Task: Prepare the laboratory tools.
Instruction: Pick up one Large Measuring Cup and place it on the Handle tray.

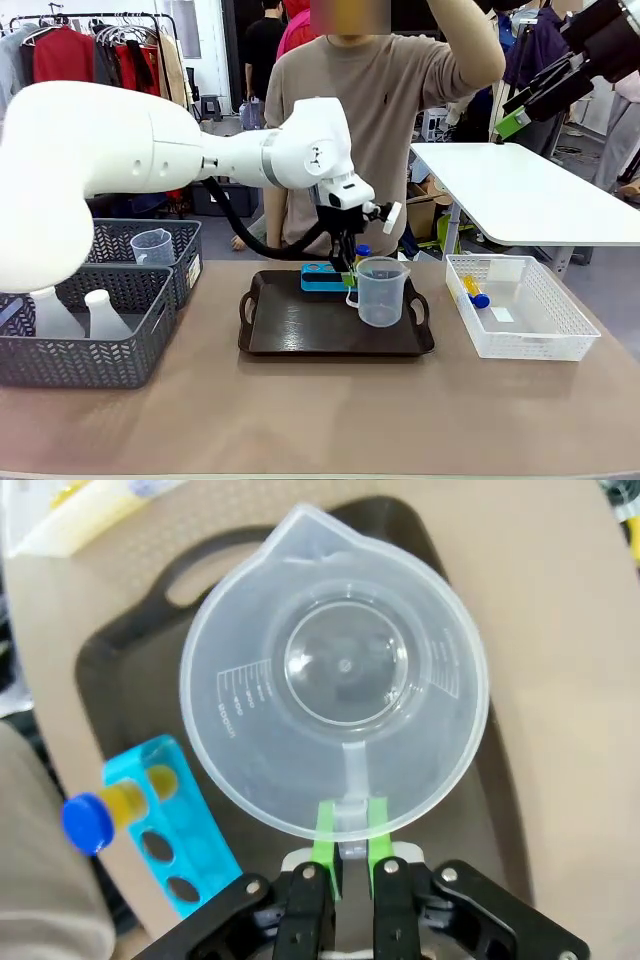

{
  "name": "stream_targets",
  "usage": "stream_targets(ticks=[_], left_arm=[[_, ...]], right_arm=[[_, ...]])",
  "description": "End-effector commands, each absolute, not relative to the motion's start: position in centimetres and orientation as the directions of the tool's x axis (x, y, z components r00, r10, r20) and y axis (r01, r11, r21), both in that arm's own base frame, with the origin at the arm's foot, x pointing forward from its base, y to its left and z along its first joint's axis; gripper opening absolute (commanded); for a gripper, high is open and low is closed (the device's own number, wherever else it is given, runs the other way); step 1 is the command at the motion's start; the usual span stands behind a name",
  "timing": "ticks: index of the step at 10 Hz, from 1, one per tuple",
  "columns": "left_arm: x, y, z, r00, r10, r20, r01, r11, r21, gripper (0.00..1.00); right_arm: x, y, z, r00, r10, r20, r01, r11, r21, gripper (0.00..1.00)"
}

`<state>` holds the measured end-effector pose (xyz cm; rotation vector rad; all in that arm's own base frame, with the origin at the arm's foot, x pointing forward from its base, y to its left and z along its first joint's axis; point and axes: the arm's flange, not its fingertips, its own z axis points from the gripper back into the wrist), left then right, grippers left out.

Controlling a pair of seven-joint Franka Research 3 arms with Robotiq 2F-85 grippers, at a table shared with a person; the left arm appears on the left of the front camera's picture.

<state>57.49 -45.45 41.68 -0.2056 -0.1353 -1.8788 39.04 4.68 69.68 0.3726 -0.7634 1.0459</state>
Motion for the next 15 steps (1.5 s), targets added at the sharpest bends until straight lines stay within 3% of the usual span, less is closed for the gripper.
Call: stream_targets(ticks=[1,7,8,12,13,15], left_arm=[[58.8,-46.0,41.1,-0.34,-0.921,0.192,0.938,-0.347,-0.006,0.0],[59.9,-45.5,38.5,-0.294,-0.943,0.155,0.956,-0.29,0.051,0.0],[60.0,-45.5,38.5,-0.295,-0.942,0.159,0.955,-0.291,0.048,0.15],[59.6,-45.2,40.3,-0.261,-0.952,0.158,0.965,-0.258,0.041,0.92],[60.2,-44.4,40.9,-0.264,-0.952,0.154,0.964,-0.257,0.064,1.0],[59.4,-42.8,44.8,-0.215,-0.964,0.156,0.976,-0.204,0.081,1.0]], right_arm=[[39.1,4.7,69.8,0.271,0.621,0.736,-0.884,0.463,-0.065,1.0],[39.1,4.7,69.8,0.271,0.621,0.736,-0.884,0.463,-0.065,1.0],[39.1,4.7,69.8,0.271,0.621,0.736,-0.884,0.463,-0.065,1.0],[39.1,4.7,69.8,0.271,0.621,0.736,-0.884,0.463,-0.065,1.0],[39.1,4.7,69.8,0.271,0.621,0.736,-0.884,0.463,-0.065,1.0],[39.1,4.7,69.8,0.271,0.621,0.736,-0.884,0.463,-0.065,1.0]])
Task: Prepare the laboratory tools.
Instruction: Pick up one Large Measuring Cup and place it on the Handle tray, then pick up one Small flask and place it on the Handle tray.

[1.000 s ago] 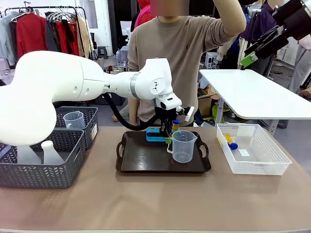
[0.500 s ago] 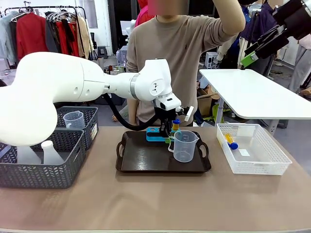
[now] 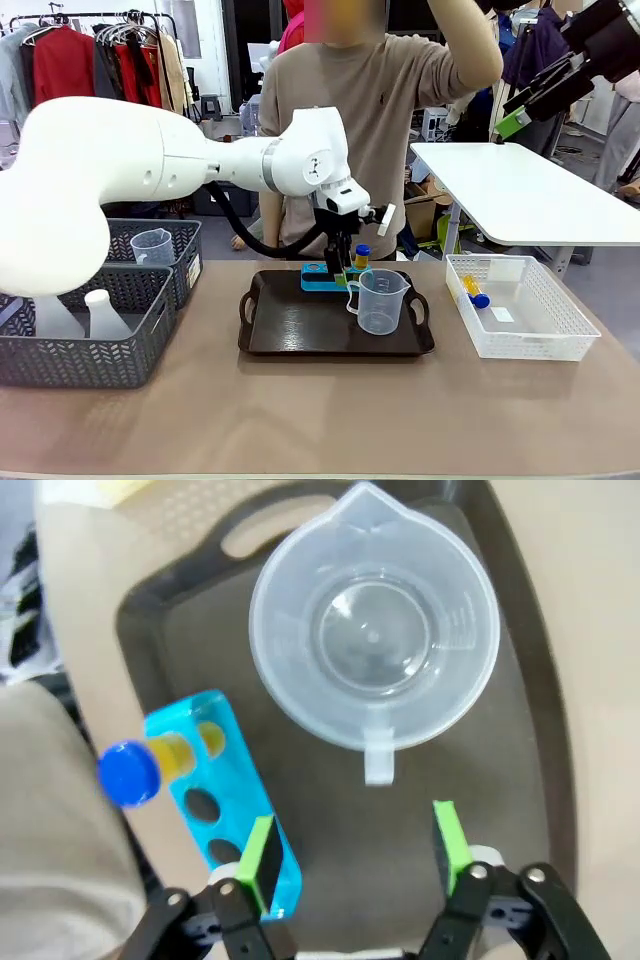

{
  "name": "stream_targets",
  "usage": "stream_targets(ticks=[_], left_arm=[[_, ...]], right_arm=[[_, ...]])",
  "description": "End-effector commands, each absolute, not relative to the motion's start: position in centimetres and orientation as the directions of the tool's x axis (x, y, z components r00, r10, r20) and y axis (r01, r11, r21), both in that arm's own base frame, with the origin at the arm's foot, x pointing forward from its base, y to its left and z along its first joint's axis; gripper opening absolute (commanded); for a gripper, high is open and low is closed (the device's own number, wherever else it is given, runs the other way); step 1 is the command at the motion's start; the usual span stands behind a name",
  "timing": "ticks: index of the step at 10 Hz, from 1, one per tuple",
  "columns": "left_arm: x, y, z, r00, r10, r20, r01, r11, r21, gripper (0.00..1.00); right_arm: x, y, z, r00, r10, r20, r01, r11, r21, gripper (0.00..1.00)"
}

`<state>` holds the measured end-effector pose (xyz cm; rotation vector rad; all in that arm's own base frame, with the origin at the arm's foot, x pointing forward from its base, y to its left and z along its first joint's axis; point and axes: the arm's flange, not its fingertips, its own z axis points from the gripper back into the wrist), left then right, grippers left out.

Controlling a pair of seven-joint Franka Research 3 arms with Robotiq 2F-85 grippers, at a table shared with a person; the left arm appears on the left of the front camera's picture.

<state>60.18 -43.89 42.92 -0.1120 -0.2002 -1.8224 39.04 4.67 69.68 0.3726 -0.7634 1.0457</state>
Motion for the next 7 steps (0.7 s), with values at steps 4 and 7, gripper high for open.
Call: stream_targets(ticks=[4,7], left_arm=[[59.9,-41.8,47.8,-0.199,-0.964,0.175,0.978,-0.184,0.099,1.0],[59.6,-41.3,49.1,-0.179,-0.969,0.171,0.982,-0.163,0.099,1.0]], right_arm=[[39.1,4.7,69.8,0.271,0.621,0.736,-0.884,0.463,-0.065,1.0],[39.1,4.7,69.8,0.271,0.621,0.736,-0.884,0.463,-0.065,1.0]])
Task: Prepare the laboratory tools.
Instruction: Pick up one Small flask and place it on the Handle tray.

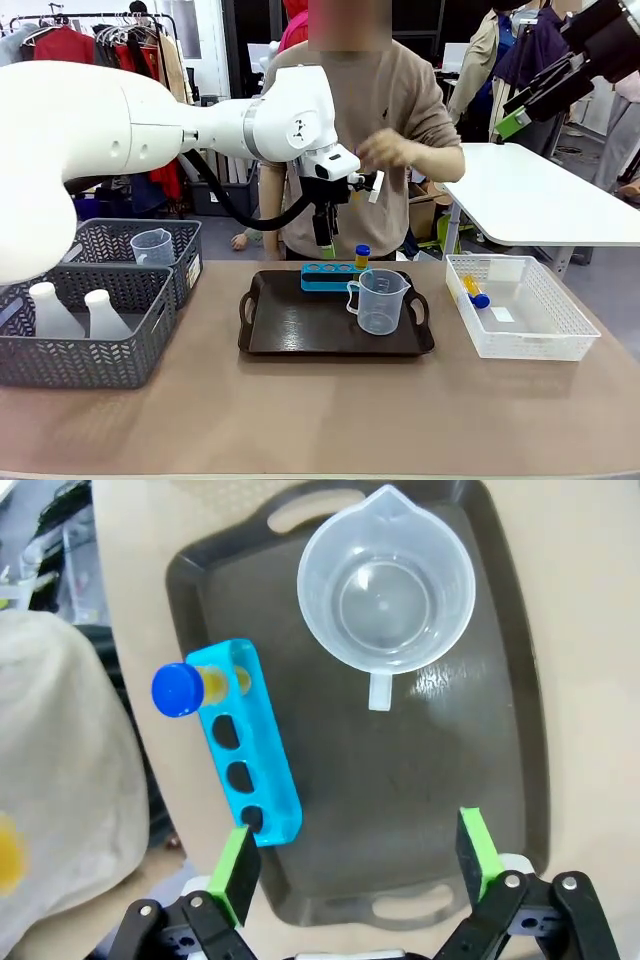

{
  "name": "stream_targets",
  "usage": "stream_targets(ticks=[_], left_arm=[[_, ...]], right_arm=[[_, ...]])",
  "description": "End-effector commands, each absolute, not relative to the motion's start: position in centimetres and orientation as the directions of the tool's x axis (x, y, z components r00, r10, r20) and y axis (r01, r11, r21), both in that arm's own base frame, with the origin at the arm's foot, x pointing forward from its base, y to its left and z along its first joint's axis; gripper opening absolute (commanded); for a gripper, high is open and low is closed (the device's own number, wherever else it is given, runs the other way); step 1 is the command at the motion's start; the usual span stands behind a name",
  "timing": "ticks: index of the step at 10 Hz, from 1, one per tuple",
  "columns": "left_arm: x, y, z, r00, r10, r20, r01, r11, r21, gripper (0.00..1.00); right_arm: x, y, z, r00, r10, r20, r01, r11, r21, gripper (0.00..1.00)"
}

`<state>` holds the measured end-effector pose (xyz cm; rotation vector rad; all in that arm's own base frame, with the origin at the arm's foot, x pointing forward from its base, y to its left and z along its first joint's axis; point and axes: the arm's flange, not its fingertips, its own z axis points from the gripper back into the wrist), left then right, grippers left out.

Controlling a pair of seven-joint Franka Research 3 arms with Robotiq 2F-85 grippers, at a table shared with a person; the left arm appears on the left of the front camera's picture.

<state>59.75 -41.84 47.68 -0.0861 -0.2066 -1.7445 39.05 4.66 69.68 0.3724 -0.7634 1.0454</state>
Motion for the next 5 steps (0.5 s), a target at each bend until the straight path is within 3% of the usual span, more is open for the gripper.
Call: stream_targets(ticks=[1,5], left_arm=[[59.0,-40.0,50.3,-0.148,-0.976,0.161,0.985,-0.131,0.112,1.0],[54.3,-33.1,57.2,0.066,-0.988,0.139,0.994,0.077,0.073,1.0]], right_arm=[[39.1,4.7,69.8,0.271,0.621,0.736,-0.884,0.463,-0.065,1.0],[39.1,4.7,69.8,0.271,0.621,0.736,-0.884,0.463,-0.065,1.0]])
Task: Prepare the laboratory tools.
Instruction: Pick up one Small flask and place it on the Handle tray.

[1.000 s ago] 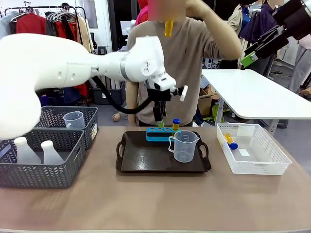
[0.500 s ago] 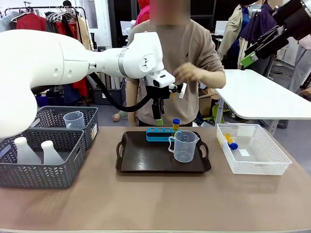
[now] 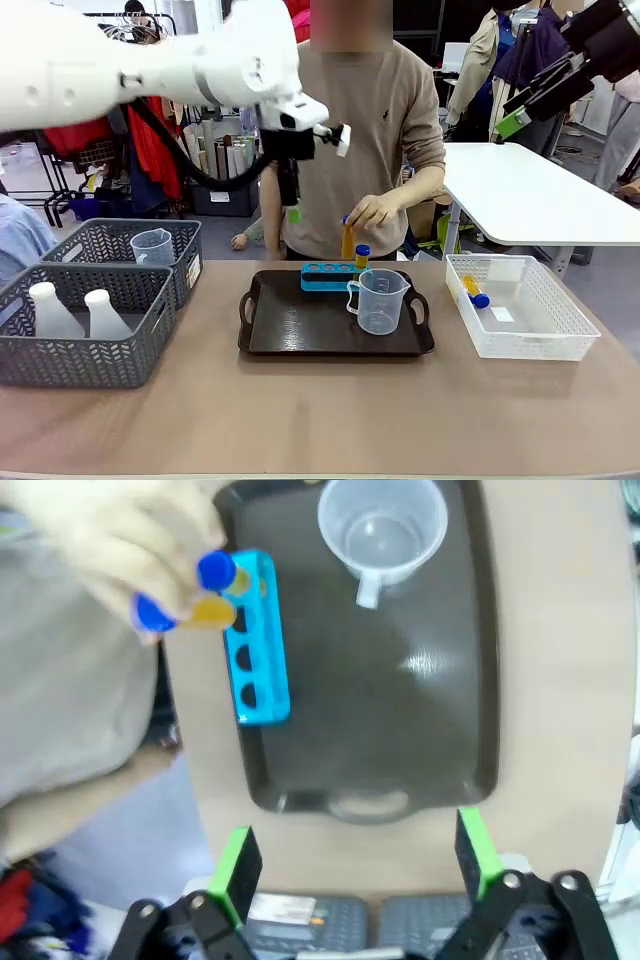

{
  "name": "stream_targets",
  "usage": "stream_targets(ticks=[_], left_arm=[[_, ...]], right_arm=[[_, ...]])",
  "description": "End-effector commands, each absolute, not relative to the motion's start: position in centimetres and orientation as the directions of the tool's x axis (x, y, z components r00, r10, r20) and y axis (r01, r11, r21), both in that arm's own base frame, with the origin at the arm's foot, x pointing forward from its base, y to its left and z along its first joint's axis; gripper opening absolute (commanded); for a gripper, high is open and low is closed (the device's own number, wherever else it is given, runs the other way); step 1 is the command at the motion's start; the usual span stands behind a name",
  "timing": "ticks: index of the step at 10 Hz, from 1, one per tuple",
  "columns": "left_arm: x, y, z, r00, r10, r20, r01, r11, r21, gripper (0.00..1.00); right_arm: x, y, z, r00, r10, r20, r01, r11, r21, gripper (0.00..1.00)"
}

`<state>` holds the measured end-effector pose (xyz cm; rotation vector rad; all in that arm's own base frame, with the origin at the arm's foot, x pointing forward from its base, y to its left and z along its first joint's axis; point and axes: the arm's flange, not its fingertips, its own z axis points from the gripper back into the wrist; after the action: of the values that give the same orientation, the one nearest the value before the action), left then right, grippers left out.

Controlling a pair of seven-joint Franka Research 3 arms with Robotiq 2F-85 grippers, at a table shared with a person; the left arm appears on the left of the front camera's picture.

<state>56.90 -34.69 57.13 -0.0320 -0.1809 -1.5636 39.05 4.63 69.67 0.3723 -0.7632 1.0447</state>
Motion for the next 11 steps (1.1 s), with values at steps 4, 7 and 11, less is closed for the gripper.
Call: stream_targets(ticks=[4,7,11], left_arm=[[51.2,-25.5,63.7,0.463,-0.883,0.08,0.878,0.469,0.091,1.0],[47.8,-18.6,65.5,0.703,-0.708,0.072,0.697,0.705,0.127,1.0],[43.0,-10.1,62.7,0.891,-0.445,0.085,0.442,0.895,0.052,1.0]], right_arm=[[39.1,4.7,69.8,0.271,0.621,0.736,-0.884,0.463,-0.065,1.0],[39.1,4.7,69.8,0.271,0.621,0.736,-0.884,0.463,-0.065,1.0],[39.1,4.7,69.8,0.271,0.621,0.736,-0.884,0.463,-0.065,1.0]])
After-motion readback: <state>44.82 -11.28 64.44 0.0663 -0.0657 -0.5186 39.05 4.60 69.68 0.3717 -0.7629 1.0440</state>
